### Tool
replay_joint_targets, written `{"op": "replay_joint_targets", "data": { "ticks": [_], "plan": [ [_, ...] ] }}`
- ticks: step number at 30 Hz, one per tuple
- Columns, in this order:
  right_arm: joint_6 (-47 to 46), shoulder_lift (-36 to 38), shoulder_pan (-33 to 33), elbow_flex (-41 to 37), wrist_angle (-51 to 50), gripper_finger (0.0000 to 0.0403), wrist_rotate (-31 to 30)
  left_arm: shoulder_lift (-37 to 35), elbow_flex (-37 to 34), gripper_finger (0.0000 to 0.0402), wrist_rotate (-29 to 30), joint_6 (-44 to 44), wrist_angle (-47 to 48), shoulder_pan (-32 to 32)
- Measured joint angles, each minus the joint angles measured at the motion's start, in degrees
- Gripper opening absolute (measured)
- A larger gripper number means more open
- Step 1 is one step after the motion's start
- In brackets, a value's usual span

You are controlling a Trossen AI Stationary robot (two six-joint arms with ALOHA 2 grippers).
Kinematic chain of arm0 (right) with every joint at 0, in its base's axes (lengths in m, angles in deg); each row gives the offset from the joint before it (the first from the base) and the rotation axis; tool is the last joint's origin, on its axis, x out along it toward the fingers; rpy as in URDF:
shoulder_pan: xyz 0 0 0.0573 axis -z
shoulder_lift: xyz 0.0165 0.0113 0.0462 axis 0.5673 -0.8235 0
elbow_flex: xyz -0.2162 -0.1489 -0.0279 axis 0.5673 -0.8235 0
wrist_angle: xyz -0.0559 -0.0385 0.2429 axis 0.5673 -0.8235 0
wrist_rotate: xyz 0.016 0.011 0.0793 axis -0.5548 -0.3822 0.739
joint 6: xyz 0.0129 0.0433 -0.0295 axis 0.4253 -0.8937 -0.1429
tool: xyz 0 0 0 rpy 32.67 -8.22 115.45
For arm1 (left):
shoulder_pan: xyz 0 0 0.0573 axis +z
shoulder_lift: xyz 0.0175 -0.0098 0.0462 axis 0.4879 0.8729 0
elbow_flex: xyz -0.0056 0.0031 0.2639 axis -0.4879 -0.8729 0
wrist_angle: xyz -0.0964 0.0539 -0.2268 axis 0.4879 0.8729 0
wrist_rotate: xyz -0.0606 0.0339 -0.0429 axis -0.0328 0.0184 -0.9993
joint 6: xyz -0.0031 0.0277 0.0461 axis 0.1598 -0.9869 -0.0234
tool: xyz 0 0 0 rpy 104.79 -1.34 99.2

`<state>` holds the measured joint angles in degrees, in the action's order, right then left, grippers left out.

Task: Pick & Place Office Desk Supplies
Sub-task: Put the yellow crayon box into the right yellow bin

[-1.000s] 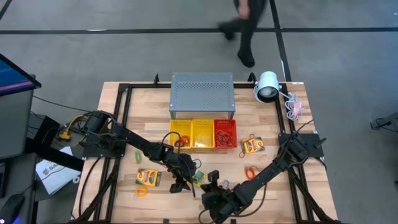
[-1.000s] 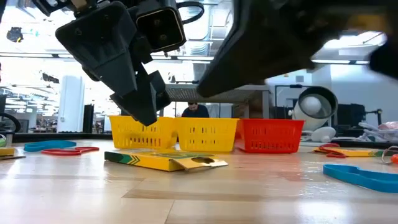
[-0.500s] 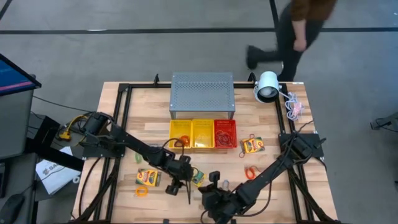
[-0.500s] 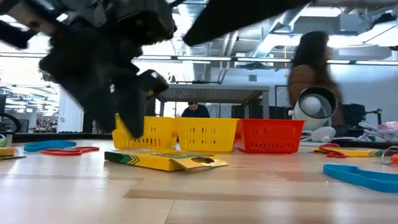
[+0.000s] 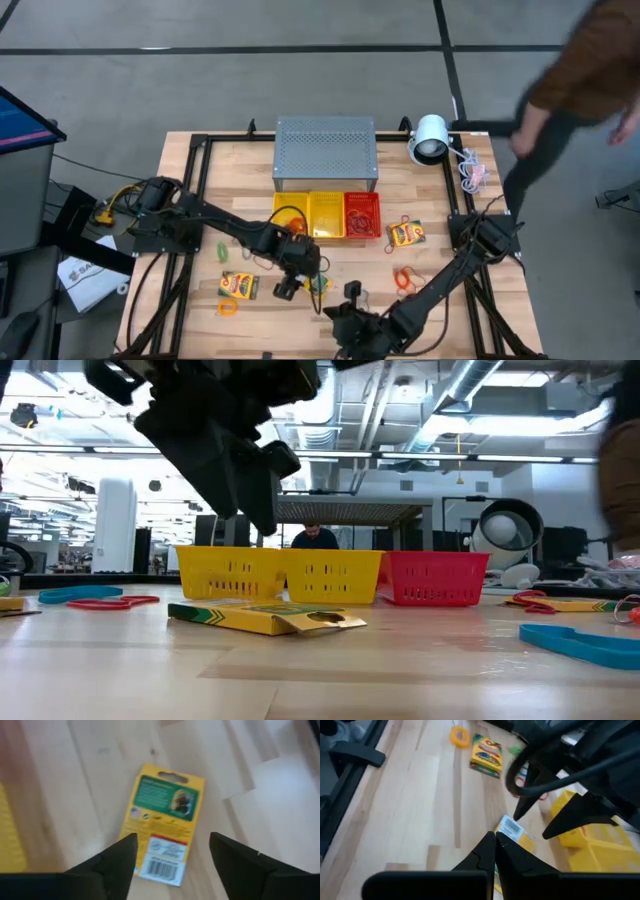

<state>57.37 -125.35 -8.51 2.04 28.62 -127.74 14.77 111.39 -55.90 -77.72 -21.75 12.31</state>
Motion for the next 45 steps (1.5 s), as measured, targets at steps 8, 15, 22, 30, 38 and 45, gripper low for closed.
{"op": "replay_joint_targets", "data": {
  "ticks": [8,15,22,30,38,45],
  "plan": [
    [-13.9,2.6,-3.2,0.1,-14.7,0.0005,-8.7,0.0,0.0,0.0305,0.1,-5.2,-1.7,2.0],
    [-20.5,3.9,-4.9,0.1,-21.3,0.0005,-12.5,0.0,0.0,0.0323,0.0,-7.8,-7.3,1.6],
    [-26.1,3.9,-4.9,0.1,-26.6,0.0005,-13.1,0.0,0.1,0.0318,0.0,-7.5,-12.4,1.4],
    [-26.2,3.9,-4.9,0.1,-27.6,0.0005,-13.2,0.0,0.1,0.0315,0.0,-7.4,-14.1,1.5],
    [-26.2,3.9,-4.9,0.1,-28.5,0.0005,-13.2,0.1,0.0,0.0338,5.4,-7.3,-12.2,2.8],
    [-29.5,3.8,-4.4,0.1,-32.3,0.0005,-14.8,0.1,0.0,0.0377,9.1,-7.8,-12.3,3.2]
  ]
}}
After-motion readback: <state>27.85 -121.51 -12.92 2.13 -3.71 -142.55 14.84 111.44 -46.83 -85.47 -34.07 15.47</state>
